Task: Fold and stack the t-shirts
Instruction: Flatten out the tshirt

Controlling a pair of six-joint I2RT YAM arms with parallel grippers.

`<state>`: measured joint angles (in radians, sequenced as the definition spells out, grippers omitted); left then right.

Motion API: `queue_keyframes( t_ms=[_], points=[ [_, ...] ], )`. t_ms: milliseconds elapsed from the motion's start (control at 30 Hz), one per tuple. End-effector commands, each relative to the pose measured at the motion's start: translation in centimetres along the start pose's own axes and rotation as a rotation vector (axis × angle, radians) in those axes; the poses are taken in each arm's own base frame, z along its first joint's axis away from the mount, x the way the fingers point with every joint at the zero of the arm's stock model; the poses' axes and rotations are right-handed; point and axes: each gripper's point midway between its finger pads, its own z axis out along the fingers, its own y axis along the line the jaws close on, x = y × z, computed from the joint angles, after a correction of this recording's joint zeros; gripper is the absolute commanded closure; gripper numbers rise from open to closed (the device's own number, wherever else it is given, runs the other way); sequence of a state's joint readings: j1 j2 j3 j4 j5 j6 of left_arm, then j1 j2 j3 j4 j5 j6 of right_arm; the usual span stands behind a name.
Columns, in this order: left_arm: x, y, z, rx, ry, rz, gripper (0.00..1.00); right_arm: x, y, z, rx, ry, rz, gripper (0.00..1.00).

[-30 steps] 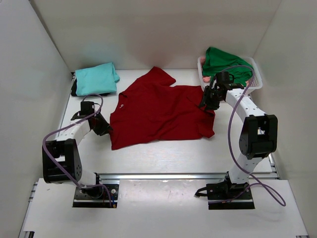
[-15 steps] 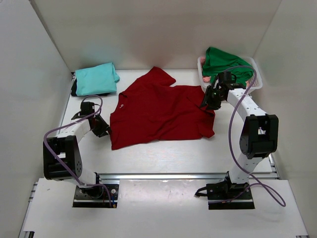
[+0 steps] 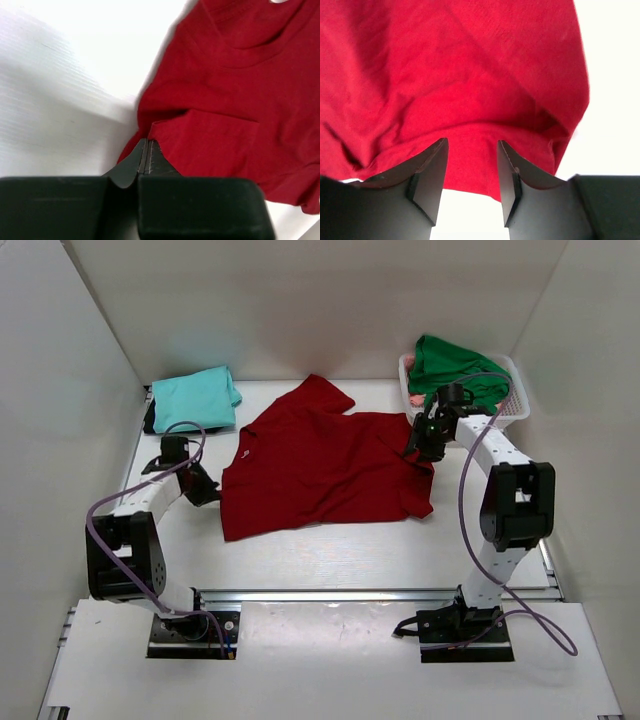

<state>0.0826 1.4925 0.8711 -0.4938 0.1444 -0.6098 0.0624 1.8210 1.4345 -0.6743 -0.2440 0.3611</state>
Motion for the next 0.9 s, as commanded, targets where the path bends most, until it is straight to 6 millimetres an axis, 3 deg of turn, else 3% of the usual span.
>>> queue_keyframes(
  t_ms=[0, 133, 267, 467, 700, 767, 833, 867],
  points=[
    [-1.4, -2.0, -2.4, 0.07, -0.051, 0.018, 1.0, -1.6, -0.6, 1.2, 0.063, -0.018, -0.042, 0.58],
    [-1.4, -2.6, -3.7, 0.098, -0.066, 0.02, 1.0, -1.4, -2.0, 2.1, 0.158, 0.016, -0.053, 0.58],
    [-1.0, -3.1, -4.4, 0.13, -0.072, 0.014, 1.0, -0.2, -3.8, 1.6, 0.231, 0.029, -0.042, 0.6],
    [-0.3, -3.1, -4.2, 0.151, -0.059, 0.001, 1.0, 2.3, -4.6, 1.5, 0.246, 0.069, -0.045, 0.59],
    [-0.2, -3.2, -4.3, 0.158, -0.053, 0.0, 1.0, 4.5, -5.3, 3.0, 0.276, 0.125, -0.085, 0.55],
    [0.1, -3.2, -4.4, 0.161, -0.046, -0.001, 1.0, 4.5, -5.3, 2.9, 0.28, 0.127, -0.083, 0.66],
    [0.0, -3.2, -4.5, 0.166, -0.054, -0.004, 1.0, 4.4, -5.0, 2.7, 0.275, 0.126, -0.086, 0.94],
    [0.0, -3.2, -4.5, 0.169, -0.052, -0.004, 1.0, 4.0, -4.7, 2.3, 0.272, 0.112, -0.083, 1.0]
  ],
)
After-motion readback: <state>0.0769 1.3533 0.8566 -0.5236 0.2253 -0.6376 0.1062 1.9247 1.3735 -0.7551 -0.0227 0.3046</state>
